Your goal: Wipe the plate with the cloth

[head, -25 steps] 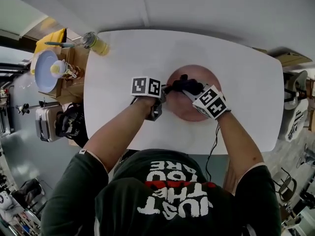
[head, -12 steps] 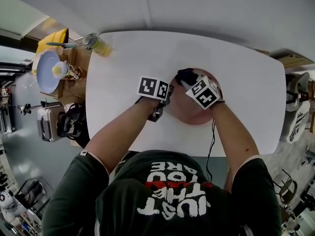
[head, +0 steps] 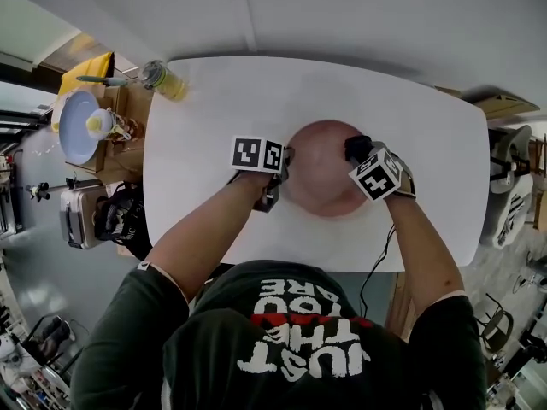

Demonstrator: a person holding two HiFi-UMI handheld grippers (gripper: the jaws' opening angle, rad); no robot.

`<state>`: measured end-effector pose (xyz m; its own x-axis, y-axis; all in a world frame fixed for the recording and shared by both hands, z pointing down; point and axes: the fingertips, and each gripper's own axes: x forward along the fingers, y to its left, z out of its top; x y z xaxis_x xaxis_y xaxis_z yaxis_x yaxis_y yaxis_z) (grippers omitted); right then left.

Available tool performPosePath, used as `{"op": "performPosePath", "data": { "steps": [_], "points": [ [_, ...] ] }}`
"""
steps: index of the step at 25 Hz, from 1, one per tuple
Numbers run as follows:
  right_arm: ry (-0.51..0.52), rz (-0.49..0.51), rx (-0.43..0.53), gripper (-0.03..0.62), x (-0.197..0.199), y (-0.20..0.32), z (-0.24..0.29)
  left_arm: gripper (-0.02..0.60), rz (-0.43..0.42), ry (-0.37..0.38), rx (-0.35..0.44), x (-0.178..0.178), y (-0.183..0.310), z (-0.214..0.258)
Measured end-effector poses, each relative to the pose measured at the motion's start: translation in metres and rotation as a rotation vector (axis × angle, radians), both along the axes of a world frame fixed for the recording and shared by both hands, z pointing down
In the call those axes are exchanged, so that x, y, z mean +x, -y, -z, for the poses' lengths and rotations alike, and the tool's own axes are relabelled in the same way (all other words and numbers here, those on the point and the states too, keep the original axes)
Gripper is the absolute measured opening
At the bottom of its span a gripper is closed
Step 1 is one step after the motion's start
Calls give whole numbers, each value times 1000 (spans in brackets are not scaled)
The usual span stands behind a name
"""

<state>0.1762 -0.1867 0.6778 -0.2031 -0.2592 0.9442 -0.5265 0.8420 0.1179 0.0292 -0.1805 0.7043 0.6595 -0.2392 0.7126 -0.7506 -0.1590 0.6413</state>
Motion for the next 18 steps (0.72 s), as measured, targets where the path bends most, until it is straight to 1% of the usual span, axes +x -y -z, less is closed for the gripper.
{"op": "performPosePath", "data": {
  "steps": [4,6,8,12,18],
  "points": [
    [-64,108,-188,74,10,-59,-5,21,57,-9,-12,-2,2,0],
    [-55,144,-258,74,7,-86,-6,23,77,-14,-15,-2,3,0],
    [-23,161,-304,74,-1,-108,-6,26,88,-18,-14,0,3,0],
    [33,202,-345,74,-29,-139,-6,31,117,-25,-14,2,5,-1],
    [116,254,-332,74,-81,-156,-6,34,153,-35,-14,1,4,-1]
  ]
}}
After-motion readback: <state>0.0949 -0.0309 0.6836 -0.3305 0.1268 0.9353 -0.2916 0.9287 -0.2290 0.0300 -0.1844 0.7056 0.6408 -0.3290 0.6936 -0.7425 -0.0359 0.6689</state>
